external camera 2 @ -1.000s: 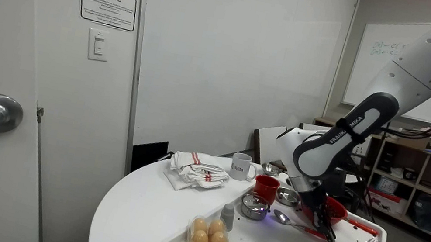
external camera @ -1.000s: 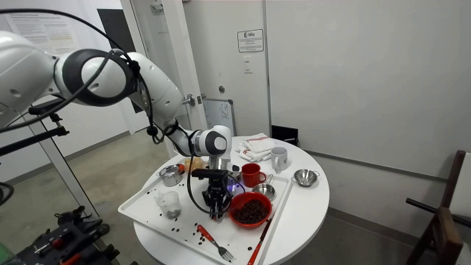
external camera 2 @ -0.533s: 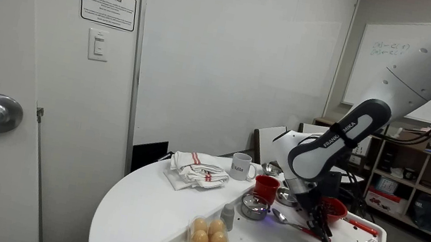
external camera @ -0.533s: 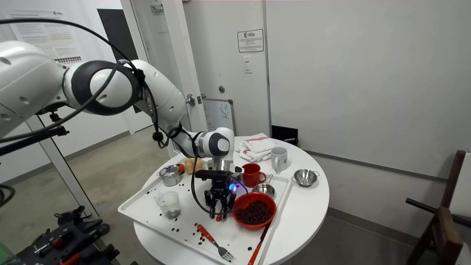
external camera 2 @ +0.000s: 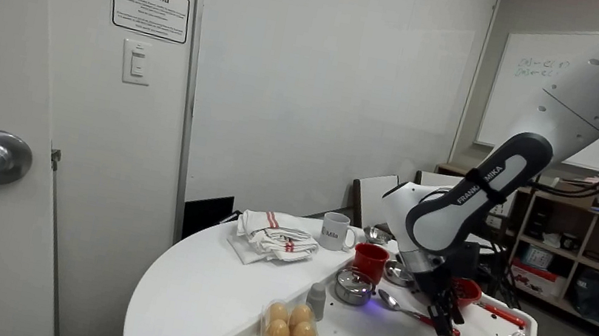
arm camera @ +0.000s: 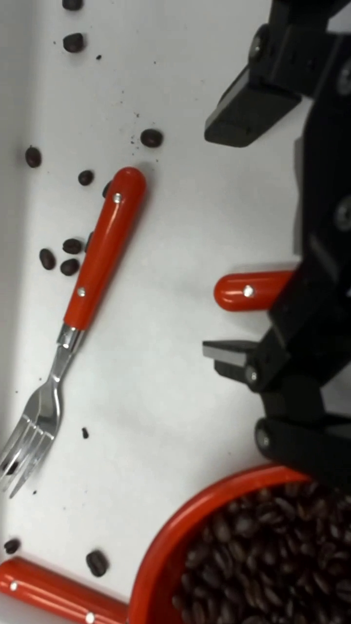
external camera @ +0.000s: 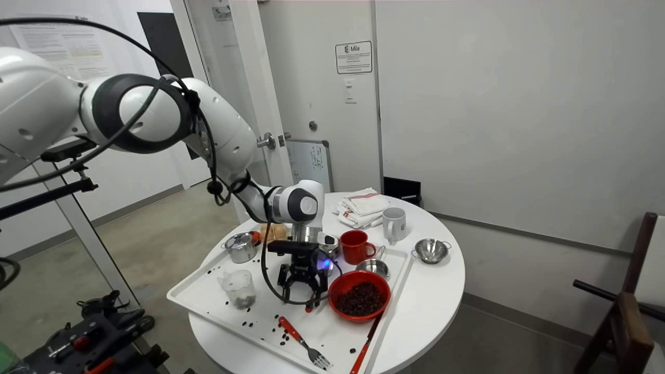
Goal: Use the spoon to mix the contents in the orange bowl
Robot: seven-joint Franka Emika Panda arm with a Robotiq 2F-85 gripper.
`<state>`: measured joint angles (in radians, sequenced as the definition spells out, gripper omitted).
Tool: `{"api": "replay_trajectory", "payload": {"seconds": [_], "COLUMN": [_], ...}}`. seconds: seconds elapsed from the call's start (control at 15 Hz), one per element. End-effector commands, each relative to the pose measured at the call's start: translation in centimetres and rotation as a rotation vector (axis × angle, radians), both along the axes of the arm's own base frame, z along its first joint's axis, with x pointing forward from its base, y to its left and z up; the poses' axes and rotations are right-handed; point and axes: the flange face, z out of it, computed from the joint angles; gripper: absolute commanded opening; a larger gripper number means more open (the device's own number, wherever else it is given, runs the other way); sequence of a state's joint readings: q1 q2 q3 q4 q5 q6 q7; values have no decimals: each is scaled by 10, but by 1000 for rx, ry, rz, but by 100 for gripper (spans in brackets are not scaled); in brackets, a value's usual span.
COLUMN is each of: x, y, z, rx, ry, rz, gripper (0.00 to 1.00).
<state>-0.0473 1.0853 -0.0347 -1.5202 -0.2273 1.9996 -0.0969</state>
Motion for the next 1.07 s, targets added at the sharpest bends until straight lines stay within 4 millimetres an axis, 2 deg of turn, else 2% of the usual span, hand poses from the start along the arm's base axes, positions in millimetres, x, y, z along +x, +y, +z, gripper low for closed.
{"api": "replay_trajectory", "payload": {"seconds": [0.0,0.33,0.73,1.0], "x": [-25,-50,-68,-82], "y": [4,0,-16,-25], "z": [29,67,122,150], "rx": [47,44,-4,-29], "ry": [-19,-105,-360,-492], "rz": [8,-36,-187,-203], "gripper": [100,100,100,100]}}
